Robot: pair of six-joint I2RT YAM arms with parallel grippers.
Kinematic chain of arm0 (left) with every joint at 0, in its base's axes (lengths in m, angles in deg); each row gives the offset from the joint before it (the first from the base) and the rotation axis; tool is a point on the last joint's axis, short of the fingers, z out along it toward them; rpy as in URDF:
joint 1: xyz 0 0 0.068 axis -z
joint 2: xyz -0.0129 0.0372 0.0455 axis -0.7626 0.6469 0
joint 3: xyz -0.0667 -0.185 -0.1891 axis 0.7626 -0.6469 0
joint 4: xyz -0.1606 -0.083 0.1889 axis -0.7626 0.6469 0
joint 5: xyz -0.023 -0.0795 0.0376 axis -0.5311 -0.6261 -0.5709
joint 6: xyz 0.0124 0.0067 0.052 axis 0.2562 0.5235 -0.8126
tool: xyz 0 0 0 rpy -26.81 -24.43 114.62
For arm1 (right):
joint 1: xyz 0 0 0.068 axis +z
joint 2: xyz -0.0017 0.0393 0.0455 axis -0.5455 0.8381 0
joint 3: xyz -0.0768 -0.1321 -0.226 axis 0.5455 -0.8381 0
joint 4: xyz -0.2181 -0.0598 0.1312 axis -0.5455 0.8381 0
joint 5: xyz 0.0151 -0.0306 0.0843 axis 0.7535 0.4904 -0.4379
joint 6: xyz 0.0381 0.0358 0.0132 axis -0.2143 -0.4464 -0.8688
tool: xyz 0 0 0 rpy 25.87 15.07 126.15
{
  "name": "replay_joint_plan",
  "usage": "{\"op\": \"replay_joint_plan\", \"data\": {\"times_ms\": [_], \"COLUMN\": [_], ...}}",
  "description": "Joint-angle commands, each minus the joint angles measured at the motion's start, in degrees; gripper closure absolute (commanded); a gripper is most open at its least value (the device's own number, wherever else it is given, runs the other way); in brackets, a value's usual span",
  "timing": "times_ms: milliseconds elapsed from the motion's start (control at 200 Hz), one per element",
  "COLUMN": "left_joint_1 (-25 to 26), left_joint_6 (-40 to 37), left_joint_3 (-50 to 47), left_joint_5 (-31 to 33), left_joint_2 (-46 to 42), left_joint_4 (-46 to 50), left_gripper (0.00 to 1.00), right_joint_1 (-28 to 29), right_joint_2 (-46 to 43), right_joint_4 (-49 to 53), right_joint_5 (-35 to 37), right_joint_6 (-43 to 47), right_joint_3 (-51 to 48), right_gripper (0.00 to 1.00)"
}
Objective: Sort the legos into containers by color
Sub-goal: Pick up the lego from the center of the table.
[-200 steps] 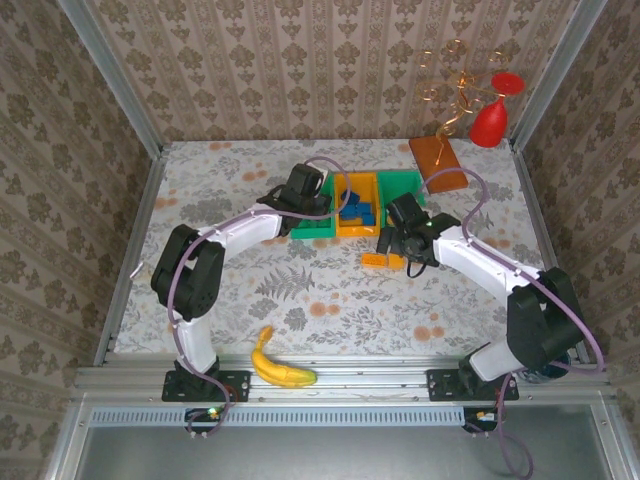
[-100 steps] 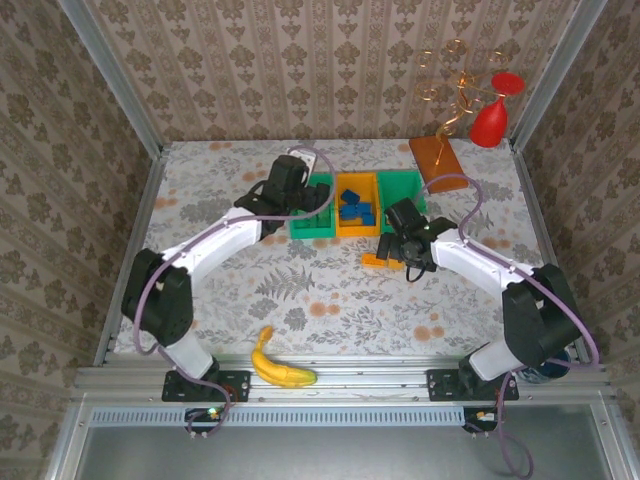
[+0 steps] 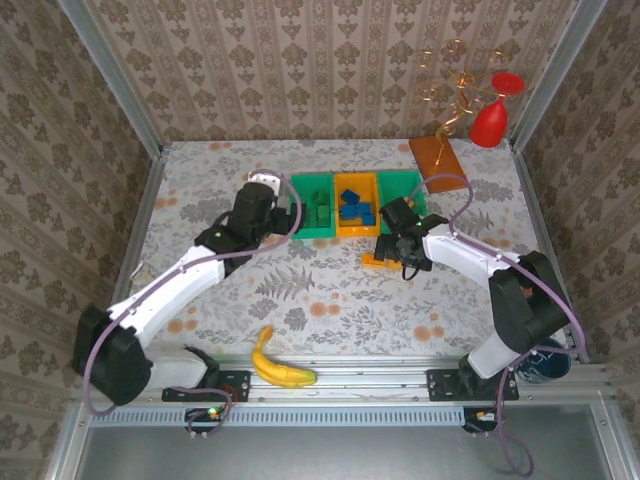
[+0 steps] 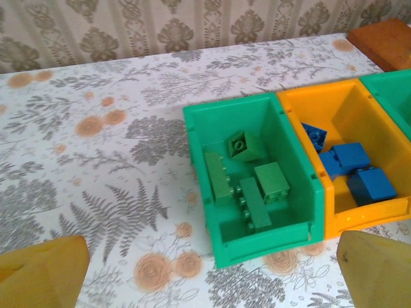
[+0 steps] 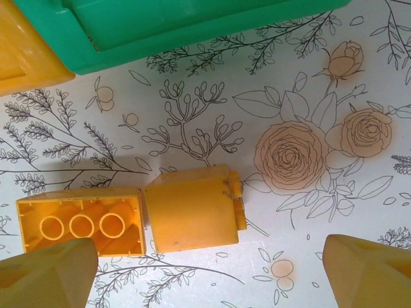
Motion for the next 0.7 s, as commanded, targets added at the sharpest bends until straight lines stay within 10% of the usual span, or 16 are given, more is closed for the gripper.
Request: {"op": "replay_joint_plan", "data": {"times_ms": [0,695], "left_joint_1": [-0.32,-0.32], "left_joint_6": [2.02,6.26], "left_joint_3": [-2.78,-12.66], "left_joint_5": [4.36,6.78], "left_joint_2": [-5.37,-17.84], "left_joint_4": [1.47,2.05], "left_gripper": [0.0,0.0], "right_joint_1": [0.23,-0.07], "right_joint_2": [1.59,5.41], "right_joint_4": [0.56,-1.21], "right_joint_5": [-0.84,-1.01], "right_joint_6": [0.81,2.81], "right_joint_3": [1.55,2.04], "right_gripper": [0.1,0.32]}}
